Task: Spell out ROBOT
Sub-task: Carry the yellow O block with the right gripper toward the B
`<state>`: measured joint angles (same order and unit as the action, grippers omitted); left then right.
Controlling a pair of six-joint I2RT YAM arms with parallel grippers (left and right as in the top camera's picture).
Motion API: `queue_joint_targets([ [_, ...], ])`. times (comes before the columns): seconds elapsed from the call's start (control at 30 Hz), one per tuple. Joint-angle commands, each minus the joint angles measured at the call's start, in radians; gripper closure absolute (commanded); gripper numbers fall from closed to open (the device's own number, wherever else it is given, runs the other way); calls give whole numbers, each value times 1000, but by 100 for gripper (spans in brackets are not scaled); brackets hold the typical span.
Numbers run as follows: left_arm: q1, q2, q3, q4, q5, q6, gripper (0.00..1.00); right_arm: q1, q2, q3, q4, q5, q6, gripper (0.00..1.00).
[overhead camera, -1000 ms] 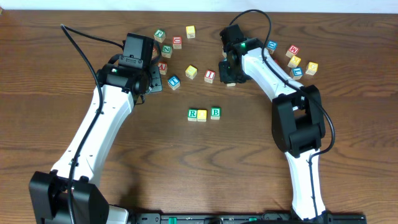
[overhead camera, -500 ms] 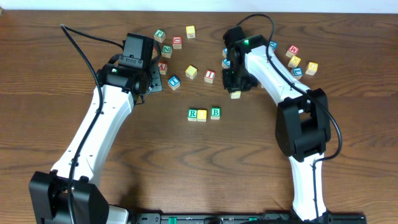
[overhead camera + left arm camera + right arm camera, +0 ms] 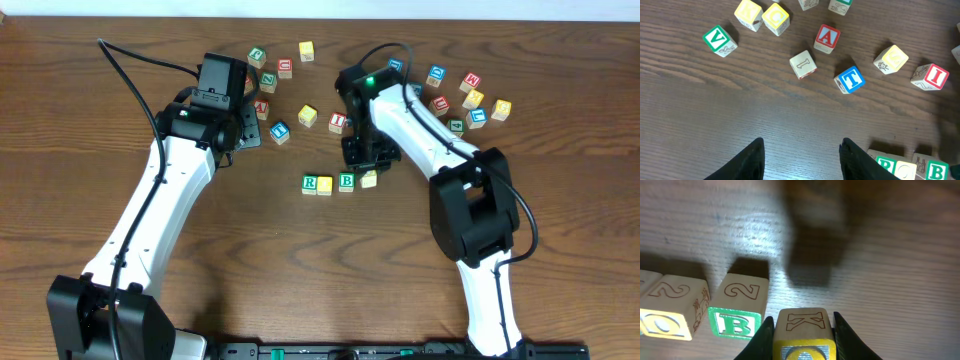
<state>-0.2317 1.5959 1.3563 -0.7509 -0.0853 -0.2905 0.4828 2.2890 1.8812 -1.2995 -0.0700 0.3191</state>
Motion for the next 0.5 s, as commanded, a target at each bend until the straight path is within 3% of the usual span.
queue_joint_targets([
  [0.0, 2, -14, 1, 3, -13, 9, 52, 9, -27, -37, 13, 23, 40, 85],
  [0.13, 2, -14, 1, 3, -13, 9, 52, 12, -27, -47, 32, 22, 40, 87],
  [0.47, 2, -14, 1, 3, -13, 9, 52, 23, -27, -47, 66, 23, 56, 79],
])
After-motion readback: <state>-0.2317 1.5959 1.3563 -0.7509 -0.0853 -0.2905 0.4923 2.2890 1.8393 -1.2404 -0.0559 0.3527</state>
